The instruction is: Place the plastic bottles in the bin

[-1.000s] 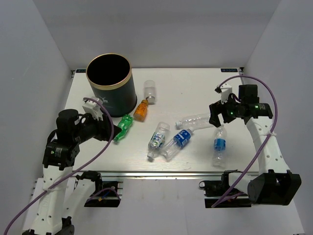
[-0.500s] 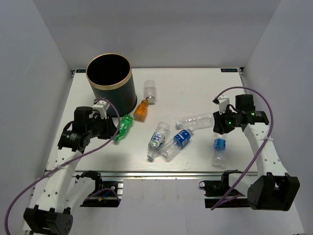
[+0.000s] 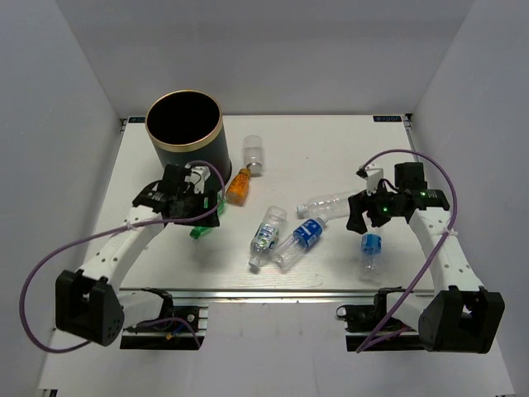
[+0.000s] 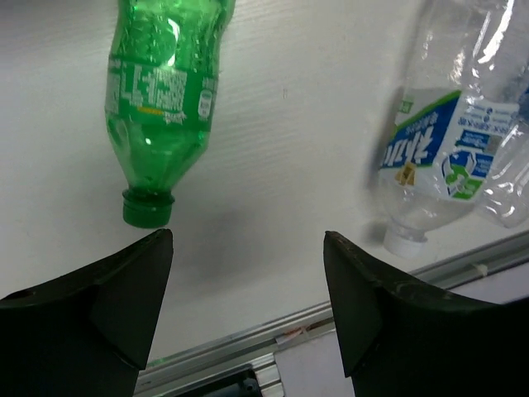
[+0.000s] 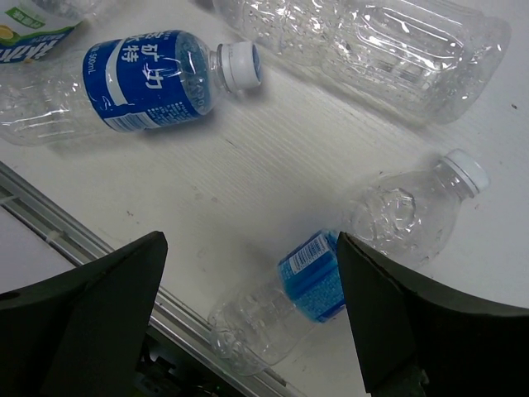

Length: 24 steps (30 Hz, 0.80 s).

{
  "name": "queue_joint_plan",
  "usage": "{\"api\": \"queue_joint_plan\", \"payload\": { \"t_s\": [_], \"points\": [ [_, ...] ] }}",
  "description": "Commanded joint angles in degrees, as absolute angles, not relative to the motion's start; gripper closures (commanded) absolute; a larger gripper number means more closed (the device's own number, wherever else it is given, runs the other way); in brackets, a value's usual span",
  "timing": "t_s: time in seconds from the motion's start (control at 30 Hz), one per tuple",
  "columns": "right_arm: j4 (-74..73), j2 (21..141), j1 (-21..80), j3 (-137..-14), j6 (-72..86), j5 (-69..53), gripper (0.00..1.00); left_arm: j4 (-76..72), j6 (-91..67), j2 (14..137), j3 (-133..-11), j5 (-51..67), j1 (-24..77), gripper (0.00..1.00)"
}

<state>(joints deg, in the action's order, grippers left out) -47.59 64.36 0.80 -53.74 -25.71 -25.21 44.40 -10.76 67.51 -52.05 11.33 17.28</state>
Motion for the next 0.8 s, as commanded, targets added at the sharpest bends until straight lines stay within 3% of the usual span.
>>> {"api": "queue_joint_plan", "payload": {
  "t_s": [0.0,0.2,0.77],
  "points": [
    [-45.9,64.9,0.6,-53.4,-25.2,-27.8,0.11,42.8,-10.5,71.9,-56.8,5.4,19.3,0.16],
    [-45.5,64.9,0.8,-52.9,-24.9,-28.5,0.11,40.6,-4.3,75.1,-57.1,-2.0,21.3,0.15],
    [-45.0,66.5,0.6,-52.3,-24.9,-29.5,0.11,27.1,-0.3,79.2,-46.9,-3.6,22.3,0.13]
  ]
}}
